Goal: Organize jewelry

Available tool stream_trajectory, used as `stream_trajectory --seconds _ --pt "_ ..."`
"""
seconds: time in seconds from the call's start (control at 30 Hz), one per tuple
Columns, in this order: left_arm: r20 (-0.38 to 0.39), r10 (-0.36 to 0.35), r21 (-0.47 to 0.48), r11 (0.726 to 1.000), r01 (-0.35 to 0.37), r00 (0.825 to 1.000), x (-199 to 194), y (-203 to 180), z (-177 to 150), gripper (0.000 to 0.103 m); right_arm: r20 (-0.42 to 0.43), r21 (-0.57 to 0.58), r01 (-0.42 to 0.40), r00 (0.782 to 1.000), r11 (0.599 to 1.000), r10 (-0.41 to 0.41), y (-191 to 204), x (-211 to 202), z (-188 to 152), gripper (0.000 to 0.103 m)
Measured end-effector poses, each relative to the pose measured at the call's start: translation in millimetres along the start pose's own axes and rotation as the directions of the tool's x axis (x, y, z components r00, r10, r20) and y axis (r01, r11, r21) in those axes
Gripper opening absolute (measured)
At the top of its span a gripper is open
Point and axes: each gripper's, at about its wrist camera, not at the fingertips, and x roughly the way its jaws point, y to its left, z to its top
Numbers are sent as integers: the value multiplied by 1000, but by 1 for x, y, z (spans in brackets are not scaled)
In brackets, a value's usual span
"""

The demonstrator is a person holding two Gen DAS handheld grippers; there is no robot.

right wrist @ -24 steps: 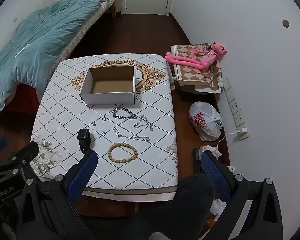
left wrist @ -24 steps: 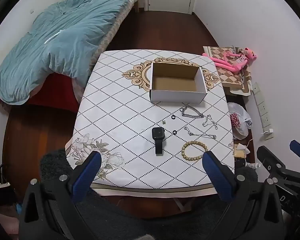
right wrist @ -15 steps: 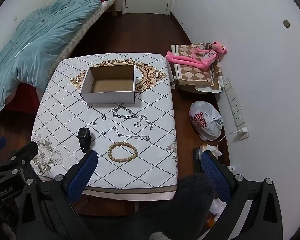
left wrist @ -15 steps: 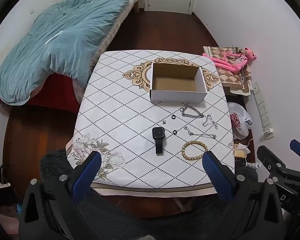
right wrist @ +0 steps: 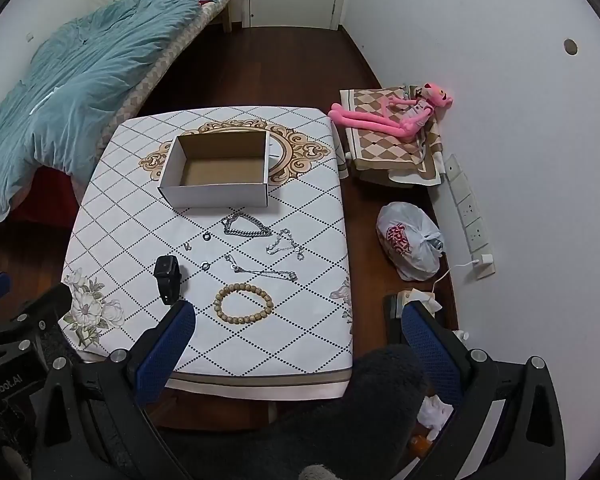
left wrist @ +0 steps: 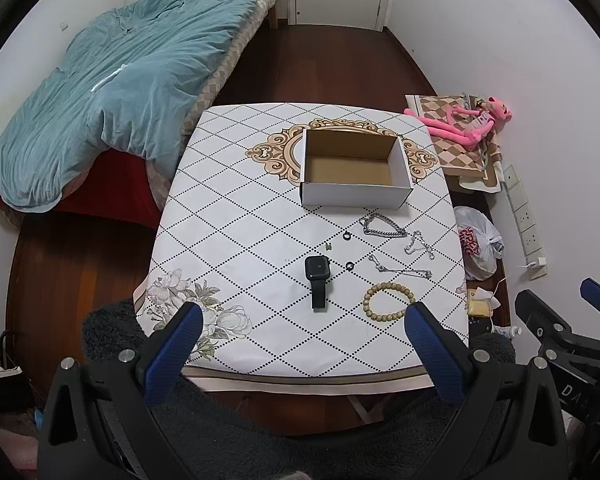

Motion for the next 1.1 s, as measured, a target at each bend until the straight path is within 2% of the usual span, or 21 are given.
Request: stream_trajectory --seconds 1.1 --pt "12 -7 10 1000 7 1000 -16 -3 -5 103 17 1 1 1000 1000 -1 -7 -12 5 103"
